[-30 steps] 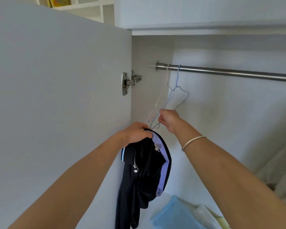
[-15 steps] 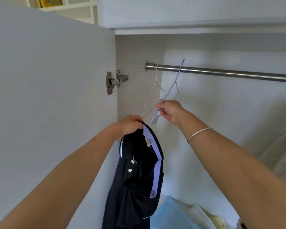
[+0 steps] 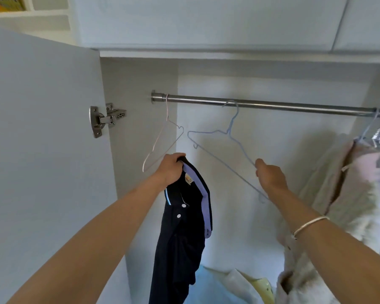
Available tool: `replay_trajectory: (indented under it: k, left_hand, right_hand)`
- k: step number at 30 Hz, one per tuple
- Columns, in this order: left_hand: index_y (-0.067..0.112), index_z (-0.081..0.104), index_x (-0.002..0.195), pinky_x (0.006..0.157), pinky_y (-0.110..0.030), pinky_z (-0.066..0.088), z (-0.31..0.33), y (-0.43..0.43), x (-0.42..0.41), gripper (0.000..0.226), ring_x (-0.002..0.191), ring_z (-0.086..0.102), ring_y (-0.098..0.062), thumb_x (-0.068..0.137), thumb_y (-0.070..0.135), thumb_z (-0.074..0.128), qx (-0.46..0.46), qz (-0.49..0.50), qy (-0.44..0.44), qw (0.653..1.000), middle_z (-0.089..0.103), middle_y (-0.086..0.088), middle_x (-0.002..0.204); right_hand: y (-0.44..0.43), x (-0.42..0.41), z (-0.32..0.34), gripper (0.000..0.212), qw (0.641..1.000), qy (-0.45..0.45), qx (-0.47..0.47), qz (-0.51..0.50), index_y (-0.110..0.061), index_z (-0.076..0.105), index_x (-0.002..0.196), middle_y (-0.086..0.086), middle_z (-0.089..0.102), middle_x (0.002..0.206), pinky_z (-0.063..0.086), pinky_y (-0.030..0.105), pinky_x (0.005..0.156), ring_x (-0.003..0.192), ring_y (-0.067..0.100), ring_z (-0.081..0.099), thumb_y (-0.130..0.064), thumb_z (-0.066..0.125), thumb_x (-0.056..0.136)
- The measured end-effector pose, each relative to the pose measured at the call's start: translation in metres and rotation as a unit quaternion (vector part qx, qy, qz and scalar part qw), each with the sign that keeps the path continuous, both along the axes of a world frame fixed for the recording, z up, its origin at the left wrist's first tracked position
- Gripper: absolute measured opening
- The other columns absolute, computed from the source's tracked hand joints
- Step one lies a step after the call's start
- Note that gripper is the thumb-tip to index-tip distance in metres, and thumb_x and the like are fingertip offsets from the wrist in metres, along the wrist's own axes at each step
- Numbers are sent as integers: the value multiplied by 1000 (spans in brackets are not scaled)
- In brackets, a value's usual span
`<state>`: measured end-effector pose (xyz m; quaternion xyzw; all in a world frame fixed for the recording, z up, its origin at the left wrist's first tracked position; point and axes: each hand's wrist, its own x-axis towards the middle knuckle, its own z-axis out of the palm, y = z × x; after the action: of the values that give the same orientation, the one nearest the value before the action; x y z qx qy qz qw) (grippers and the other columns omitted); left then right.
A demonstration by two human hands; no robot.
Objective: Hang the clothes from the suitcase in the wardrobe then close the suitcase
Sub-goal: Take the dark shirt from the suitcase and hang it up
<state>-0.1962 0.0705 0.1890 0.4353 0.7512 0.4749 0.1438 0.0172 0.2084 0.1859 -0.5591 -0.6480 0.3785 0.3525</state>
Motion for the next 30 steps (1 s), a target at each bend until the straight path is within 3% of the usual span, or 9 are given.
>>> replay_trajectory:
  k: [3,7,10,13,17,20,22,25,30]
  left_hand:
    - [9,50,135,111,-36,33,4,22,9,46,135,38,-37,93,0,31,13,-12,59,998,41,-21,143]
    - [26,23,151,119,-40,3,10,37,26,54,148,11,-20,99,12,27,-63,-34,193,978,22,-4,158]
    - [21,46,130,109,-40,24,13,41,32,39,125,46,-27,97,12,26,-70,-65,212,973,57,-7,126]
    - [18,48,121,89,-37,35,12,41,43,32,99,49,-28,98,13,28,-89,-88,220,967,59,-8,105]
    - [22,50,124,98,-39,37,8,45,62,34,103,50,-25,98,13,29,-112,-164,230,953,55,-3,107]
    - [21,52,132,111,-40,30,0,49,62,43,130,37,-28,97,10,31,-95,-165,252,949,44,-9,133]
    - [17,45,141,114,-33,22,-2,45,58,45,139,21,-29,99,9,31,-93,-122,236,959,28,-13,145]
    - [7,46,140,107,-31,32,-1,36,46,45,132,37,-33,98,5,30,-72,-60,141,986,36,-19,142]
    - [-5,61,97,71,-32,45,-10,24,10,23,95,59,-34,92,7,42,-104,0,41,994,62,-16,92]
  right_hand:
    - [3,31,1,52,998,-56,27,2,-6,65,79,19,67,99,43,37,80,91,35,60,-51,39,76]
    - [1,56,4,39,995,-77,63,13,-14,58,56,12,64,77,42,33,74,81,33,59,-35,48,87]
    - [0,66,6,42,993,-77,78,37,-14,58,48,-2,57,49,42,32,69,68,29,57,-33,50,85]
    - [-3,67,6,35,987,-69,89,113,-17,63,57,-2,57,45,46,32,64,55,22,55,-35,53,86]
    - [-25,38,16,28,970,-57,127,198,-14,64,82,1,63,68,43,25,59,58,13,56,-42,61,87]
    - [-34,21,15,51,966,-75,157,193,-7,49,65,6,47,61,35,30,61,57,20,43,-52,58,87]
    - [-34,17,5,59,964,-117,175,165,-3,49,64,12,51,63,39,35,62,60,27,49,-56,50,90]
    - [-23,24,-5,51,976,-127,160,68,-2,69,86,14,68,85,45,34,71,85,32,65,-48,48,91]
    - [-6,58,-5,42,979,-119,161,-36,1,67,74,25,66,87,45,36,80,96,39,63,-35,50,89]
